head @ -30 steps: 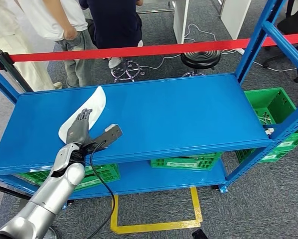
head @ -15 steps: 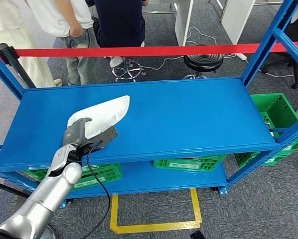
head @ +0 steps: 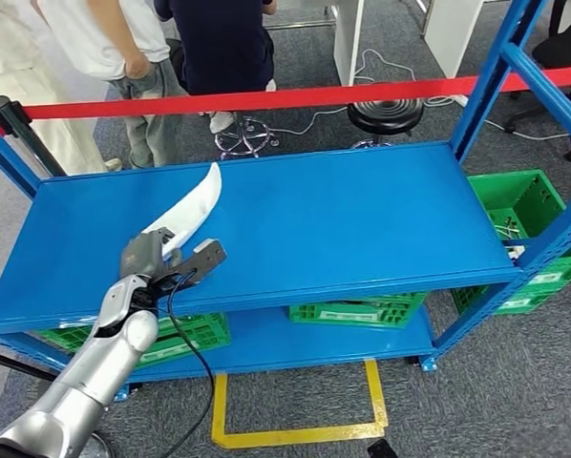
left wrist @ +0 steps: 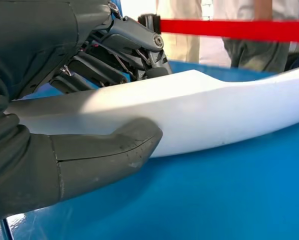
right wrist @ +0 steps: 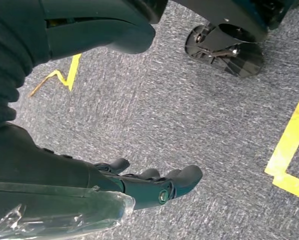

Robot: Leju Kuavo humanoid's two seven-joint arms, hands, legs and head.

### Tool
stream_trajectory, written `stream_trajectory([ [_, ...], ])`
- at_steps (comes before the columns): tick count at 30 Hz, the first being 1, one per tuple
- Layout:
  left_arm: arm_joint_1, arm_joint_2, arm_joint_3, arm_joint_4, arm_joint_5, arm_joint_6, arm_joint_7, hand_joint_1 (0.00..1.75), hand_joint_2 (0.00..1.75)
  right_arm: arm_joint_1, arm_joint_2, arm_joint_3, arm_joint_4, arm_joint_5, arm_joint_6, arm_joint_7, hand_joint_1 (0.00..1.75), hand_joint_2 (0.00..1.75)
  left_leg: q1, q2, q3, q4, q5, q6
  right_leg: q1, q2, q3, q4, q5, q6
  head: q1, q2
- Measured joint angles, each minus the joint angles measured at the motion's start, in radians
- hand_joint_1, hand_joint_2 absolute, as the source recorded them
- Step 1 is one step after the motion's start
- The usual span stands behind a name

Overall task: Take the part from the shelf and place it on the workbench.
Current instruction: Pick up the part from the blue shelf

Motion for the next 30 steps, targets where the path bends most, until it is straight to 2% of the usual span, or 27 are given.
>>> stream_trajectory([
  [2,0.001,-0.001,0.0,0.001,0.001,-0.001,0.0,1.75,1.75,0.0,0.0,0.0,0.0,0.0,0.0,-0.003,0.0,1.75,0.0,0.001,-0.064,0.141,-0.063,-0.004,0.001,-0.002,-0.001,0.0,0.0,-0.004,-0.001,0.0],
  [3,0.002,-0.001,0.0,0.002,0.003,-0.002,-0.001,1.75,1.75,0.001,0.0,0.0,0.0,0.0,0.0,-0.005,0.0,1.75,0.0,0.001,-0.086,0.189,-0.075,-0.004,0.001,-0.002,-0.001,0.0,0.0,-0.004,-0.001,0.0],
  [4,0.003,-0.002,0.001,0.003,0.004,-0.001,-0.001,1.75,1.75,0.001,0.0,0.0,0.0,0.0,0.0,-0.008,0.0,1.75,0.0,0.001,-0.09,0.197,-0.066,-0.002,0.001,-0.001,-0.001,0.0,0.0,-0.005,-0.001,0.0],
  [5,0.003,-0.002,0.001,0.003,0.006,0.0,-0.001,1.75,1.75,0.001,0.0,0.0,0.0,0.0,0.0,-0.011,0.0,1.75,0.0,0.001,-0.073,0.164,-0.039,0.0,0.002,-0.001,0.0,0.0,0.0,-0.005,-0.001,0.0],
  [7,-0.001,-0.003,0.004,0.003,0.007,0.003,-0.002,1.75,1.75,0.0,0.0,0.0,0.0,0.0,0.0,-0.016,0.0,1.75,-0.001,0.001,-0.006,0.029,0.029,0.008,0.003,0.0,0.002,0.0,0.0,-0.003,-0.001,0.0],
  [8,-0.004,-0.003,0.007,0.003,0.008,0.004,-0.003,1.75,1.75,0.0,0.0,0.0,0.0,0.0,0.0,-0.017,0.0,1.75,-0.001,0.001,0.024,-0.033,0.048,0.012,0.004,0.001,0.002,0.002,-0.001,-0.001,-0.001,0.0],
  [9,-0.006,-0.004,0.009,0.004,0.008,0.005,-0.004,1.75,1.75,0.0,0.0,0.0,0.0,0.0,0.001,-0.017,0.0,1.75,-0.003,0.001,0.043,-0.073,0.056,0.015,0.006,0.002,0.0,0.002,0.0,0.004,0.0,0.0],
  [12,-0.009,-0.007,0.014,0.004,0.009,0.009,-0.005,1.75,1.75,0.0,0.0,0.0,0.0,-0.002,0.0,-0.017,0.0,1.75,-0.005,0.0,0.051,-0.101,0.059,0.026,0.003,0.002,-0.004,-0.003,0.004,0.022,0.0,0.0],
  [14,-0.01,-0.009,0.016,0.004,0.014,0.017,-0.012,1.75,1.75,0.0,0.0,0.0,0.0,-0.003,0.0,-0.019,0.0,1.75,-0.001,0.001,0.054,-0.107,0.064,0.037,0.003,0.0,-0.02,0.027,-0.018,0.033,0.003,0.0],
  [15,-0.01,-0.011,0.019,0.004,0.022,0.024,-0.02,1.75,1.75,0.0,0.0,0.0,0.0,-0.003,0.0,-0.019,0.0,1.75,0.002,0.002,0.055,-0.11,0.066,0.041,0.002,-0.001,-0.042,0.073,-0.045,0.038,0.005,0.0],
  [17,-0.007,-0.018,0.028,0.003,0.046,0.038,-0.047,1.75,1.75,0.001,0.0,0.0,0.0,-0.003,0.0,-0.02,0.0,1.75,0.002,0.002,0.055,-0.109,0.066,0.045,0.001,-0.002,-0.101,0.208,-0.108,0.046,0.009,0.0],
  [18,-0.004,-0.022,0.034,0.001,0.061,0.044,-0.063,1.75,1.75,0.002,0.0,0.0,0.0,-0.003,0.0,-0.02,0.0,1.75,0.002,0.002,0.055,-0.109,0.066,0.046,0.0,-0.002,-0.126,0.262,-0.125,0.048,0.009,0.0],
  [19,0.001,-0.026,0.039,-0.005,0.075,0.049,-0.078,1.75,1.75,0.003,0.0,0.0,0.0,-0.004,0.0,-0.02,0.0,1.75,0.002,0.002,0.055,-0.109,0.066,0.046,0.0,-0.002,-0.136,0.281,-0.124,0.05,0.009,0.0],
  [20,0.008,-0.03,0.044,-0.017,0.089,0.054,-0.092,1.75,1.75,0.003,0.0,0.0,0.0,-0.004,-0.001,-0.02,0.0,1.75,0.003,0.001,0.056,-0.108,0.065,0.045,0.0,-0.002,-0.125,0.257,-0.102,0.051,0.009,0.0],
  [22,0.024,-0.036,0.052,-0.06,0.11,0.067,-0.11,1.75,1.75,0.002,0.001,0.0,0.0,-0.005,-0.003,-0.02,0.0,1.75,0.005,0.0,0.057,-0.105,0.062,0.04,-0.001,-0.002,-0.059,0.126,-0.038,0.053,0.009,0.0],
  [23,0.034,-0.038,0.056,-0.09,0.119,0.075,-0.116,1.75,1.75,0.001,0.001,0.0,0.0,-0.006,-0.004,-0.02,0.0,1.75,0.003,-0.001,0.055,-0.101,0.06,0.035,-0.002,0.0,-0.025,0.062,-0.017,0.051,0.01,0.0],
  [24,0.045,-0.04,0.06,-0.122,0.127,0.081,-0.12,1.75,1.75,0.0,0.002,0.0,0.0,-0.01,-0.005,-0.02,0.0,1.75,0.002,-0.002,0.053,-0.098,0.059,0.028,-0.002,0.001,-0.004,0.021,-0.008,0.048,0.01,0.0],
  [25,0.057,-0.041,0.063,-0.155,0.134,0.086,-0.123,1.75,1.75,0.0,0.003,0.0,0.0,-0.013,-0.006,-0.019,0.0,1.75,0.0,-0.002,0.05,-0.096,0.059,0.023,-0.001,0.004,0.004,0.006,-0.009,0.042,0.009,0.0],
  [28,0.104,-0.043,0.064,-0.272,0.146,0.108,-0.125,1.75,1.75,0.005,0.003,-0.001,0.0,-0.021,-0.007,-0.018,0.0,1.75,0.002,-0.001,0.044,-0.091,0.054,0.01,0.0,0.007,0.001,0.006,-0.006,0.019,0.007,0.0],
  [30,0.133,-0.045,0.064,-0.359,0.156,0.128,-0.124,1.75,1.75,0.005,0.003,-0.002,0.0,-0.022,-0.008,-0.017,0.0,1.75,0.003,0.001,0.017,-0.029,0.01,0.002,-0.002,0.006,0.0,0.003,-0.005,0.006,0.004,0.0],
])
